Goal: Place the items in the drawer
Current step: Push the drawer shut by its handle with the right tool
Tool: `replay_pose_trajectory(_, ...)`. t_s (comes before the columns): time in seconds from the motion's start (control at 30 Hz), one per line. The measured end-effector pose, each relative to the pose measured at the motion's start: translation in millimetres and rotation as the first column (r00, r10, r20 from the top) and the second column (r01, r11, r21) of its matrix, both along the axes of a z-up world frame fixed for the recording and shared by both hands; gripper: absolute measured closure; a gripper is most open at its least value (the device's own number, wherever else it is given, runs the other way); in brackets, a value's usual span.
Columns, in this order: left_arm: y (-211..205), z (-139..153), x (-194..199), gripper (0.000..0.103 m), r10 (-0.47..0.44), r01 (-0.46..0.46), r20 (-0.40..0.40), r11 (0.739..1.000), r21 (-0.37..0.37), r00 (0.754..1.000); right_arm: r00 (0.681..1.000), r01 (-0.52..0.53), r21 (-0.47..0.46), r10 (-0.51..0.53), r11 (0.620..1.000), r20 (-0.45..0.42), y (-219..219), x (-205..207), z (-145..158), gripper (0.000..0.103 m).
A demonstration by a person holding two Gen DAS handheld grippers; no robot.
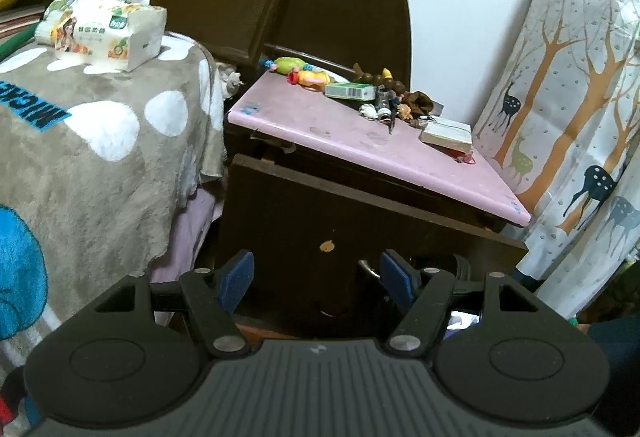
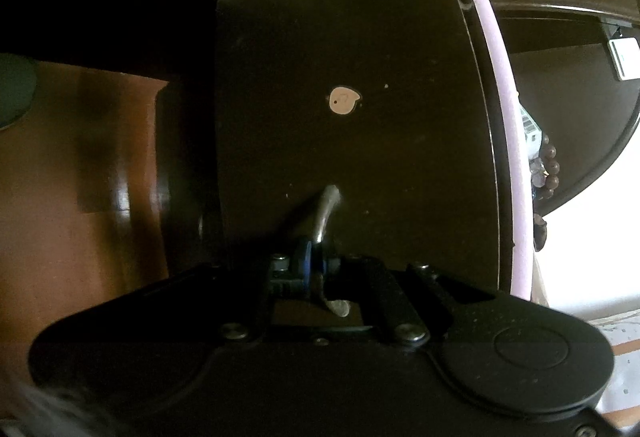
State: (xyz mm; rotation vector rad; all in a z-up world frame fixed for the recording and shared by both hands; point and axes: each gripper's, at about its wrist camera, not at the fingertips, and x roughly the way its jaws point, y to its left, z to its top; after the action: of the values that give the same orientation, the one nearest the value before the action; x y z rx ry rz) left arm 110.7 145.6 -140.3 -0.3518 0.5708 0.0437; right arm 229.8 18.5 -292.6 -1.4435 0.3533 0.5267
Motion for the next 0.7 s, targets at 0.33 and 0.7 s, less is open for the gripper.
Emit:
replay_pose_trajectory(0.33, 4.2, -4.1, 3.3, 0.034, 0.003, -0.003, -0.017, 1.000, -0.007, 1.000, 1.000, 0.000, -0.016, 0.000, 1.000, 0.011, 6.6, 31.1, -7.2, 0.102)
replay_pose_trajectory(0.7, 3.5, -8.0, 9.4, 0.034, 0.002, -0.002, -0.041, 1.000, 0.012, 0.999, 0.991, 0.117, 0.061, -0.113, 0.991, -0.077, -0.1, 50.9, 1.9, 0.090)
